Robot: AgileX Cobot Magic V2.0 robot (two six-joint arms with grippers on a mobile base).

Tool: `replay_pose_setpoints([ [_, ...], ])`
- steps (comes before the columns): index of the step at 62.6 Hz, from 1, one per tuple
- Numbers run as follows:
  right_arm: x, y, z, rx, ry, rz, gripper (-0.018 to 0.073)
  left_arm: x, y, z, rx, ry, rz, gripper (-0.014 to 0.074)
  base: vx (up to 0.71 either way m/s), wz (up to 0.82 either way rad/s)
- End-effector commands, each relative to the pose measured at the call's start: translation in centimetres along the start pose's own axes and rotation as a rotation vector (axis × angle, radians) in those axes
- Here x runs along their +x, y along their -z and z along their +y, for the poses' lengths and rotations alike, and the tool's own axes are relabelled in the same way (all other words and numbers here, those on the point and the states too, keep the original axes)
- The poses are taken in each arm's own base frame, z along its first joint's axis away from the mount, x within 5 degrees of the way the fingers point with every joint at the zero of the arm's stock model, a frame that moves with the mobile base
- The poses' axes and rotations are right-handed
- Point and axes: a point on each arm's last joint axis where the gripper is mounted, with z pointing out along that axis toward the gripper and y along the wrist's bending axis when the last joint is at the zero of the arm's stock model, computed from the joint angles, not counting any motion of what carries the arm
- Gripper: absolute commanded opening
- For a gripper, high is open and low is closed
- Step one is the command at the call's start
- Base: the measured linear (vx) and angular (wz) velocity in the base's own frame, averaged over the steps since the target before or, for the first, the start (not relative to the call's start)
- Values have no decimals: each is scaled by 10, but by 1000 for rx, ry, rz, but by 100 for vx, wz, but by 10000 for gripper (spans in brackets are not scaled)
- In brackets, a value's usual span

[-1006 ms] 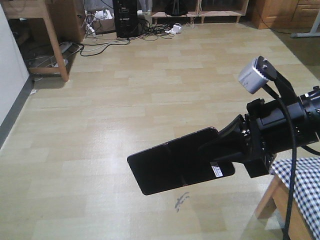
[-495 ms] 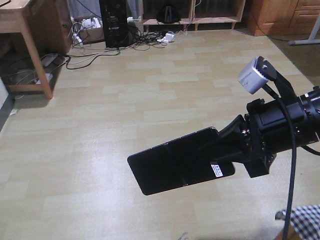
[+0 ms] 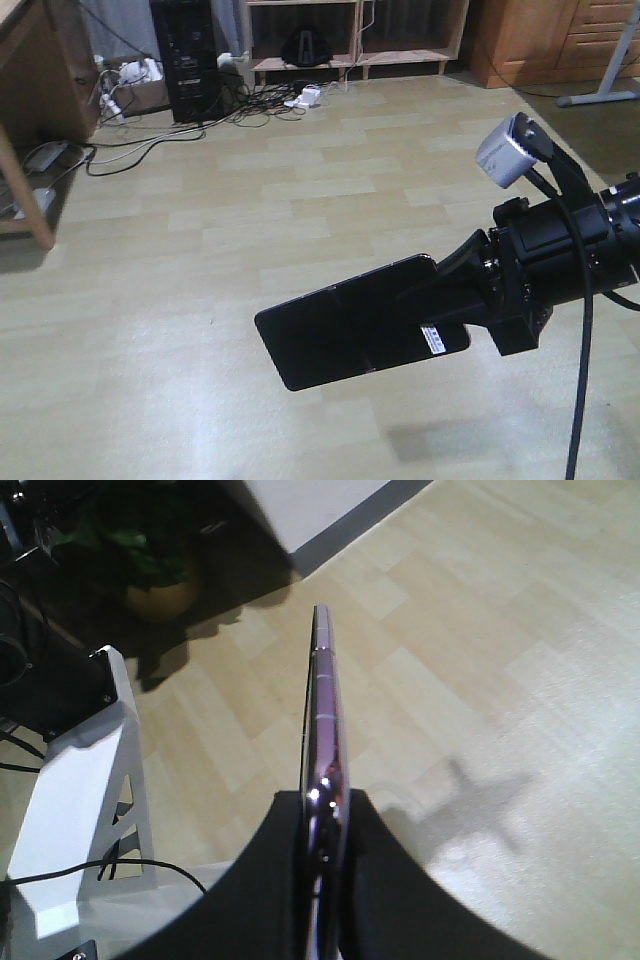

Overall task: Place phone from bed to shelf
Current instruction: 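Drive toward the wooden shelf unit with the laptop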

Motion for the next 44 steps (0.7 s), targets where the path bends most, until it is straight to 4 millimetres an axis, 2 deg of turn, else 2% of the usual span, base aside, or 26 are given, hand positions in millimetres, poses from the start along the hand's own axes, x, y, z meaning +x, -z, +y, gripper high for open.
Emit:
replay_pose_setpoints([
  [1, -9, 9, 16, -73, 16, -57, -2, -14, 3, 2, -10, 14, -107, 1, 50, -18],
  [44, -9, 9, 16, -74, 15, -59, -2, -14, 3, 2, -10, 14, -107, 1, 51, -26],
])
